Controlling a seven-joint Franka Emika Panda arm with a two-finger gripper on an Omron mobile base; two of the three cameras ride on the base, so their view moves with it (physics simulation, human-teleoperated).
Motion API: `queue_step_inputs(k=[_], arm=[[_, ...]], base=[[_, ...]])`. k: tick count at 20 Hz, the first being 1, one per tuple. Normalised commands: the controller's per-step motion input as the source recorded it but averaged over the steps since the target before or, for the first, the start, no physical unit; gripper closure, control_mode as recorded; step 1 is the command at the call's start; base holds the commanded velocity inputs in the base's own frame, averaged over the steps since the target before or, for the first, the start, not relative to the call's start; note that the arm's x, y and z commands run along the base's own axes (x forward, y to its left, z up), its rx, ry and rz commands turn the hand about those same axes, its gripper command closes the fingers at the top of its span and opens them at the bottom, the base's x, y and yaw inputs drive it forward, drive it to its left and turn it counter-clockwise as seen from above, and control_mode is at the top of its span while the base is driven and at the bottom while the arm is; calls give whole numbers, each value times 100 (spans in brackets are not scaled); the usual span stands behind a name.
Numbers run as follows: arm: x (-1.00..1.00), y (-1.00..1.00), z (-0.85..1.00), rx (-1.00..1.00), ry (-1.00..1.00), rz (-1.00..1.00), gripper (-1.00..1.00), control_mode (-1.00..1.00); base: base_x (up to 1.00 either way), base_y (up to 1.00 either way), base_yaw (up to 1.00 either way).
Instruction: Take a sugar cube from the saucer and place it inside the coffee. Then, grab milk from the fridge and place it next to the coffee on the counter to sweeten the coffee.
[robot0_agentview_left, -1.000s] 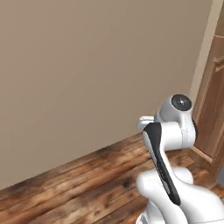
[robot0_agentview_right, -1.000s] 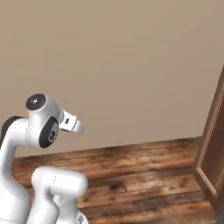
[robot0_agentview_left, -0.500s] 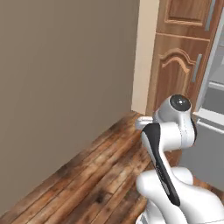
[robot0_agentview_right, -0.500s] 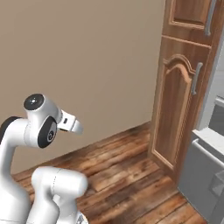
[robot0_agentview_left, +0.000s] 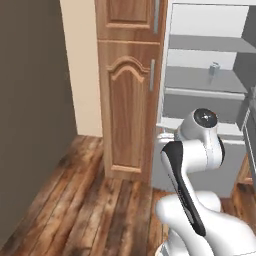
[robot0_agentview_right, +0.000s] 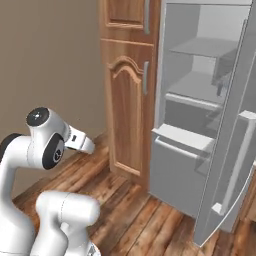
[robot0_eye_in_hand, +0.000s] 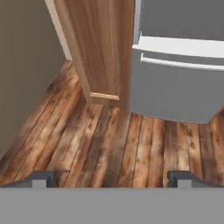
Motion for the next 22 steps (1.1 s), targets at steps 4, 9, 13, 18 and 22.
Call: queue_step_inputs(k=[4, 9, 13, 18, 22], arm=[[0, 0, 0, 0, 0, 0, -100, 100], [0, 0, 0, 0, 0, 0, -100, 100], [0, 0, 0, 0, 0, 0, -100, 100], [0, 0, 0, 0, 0, 0, -100, 100], [0, 0, 0, 0, 0, 0, -100, 100]], base=[[55, 10, -67], [63, 22, -57], [67, 23, -49], [69, 21, -33], [63, 12, -18]])
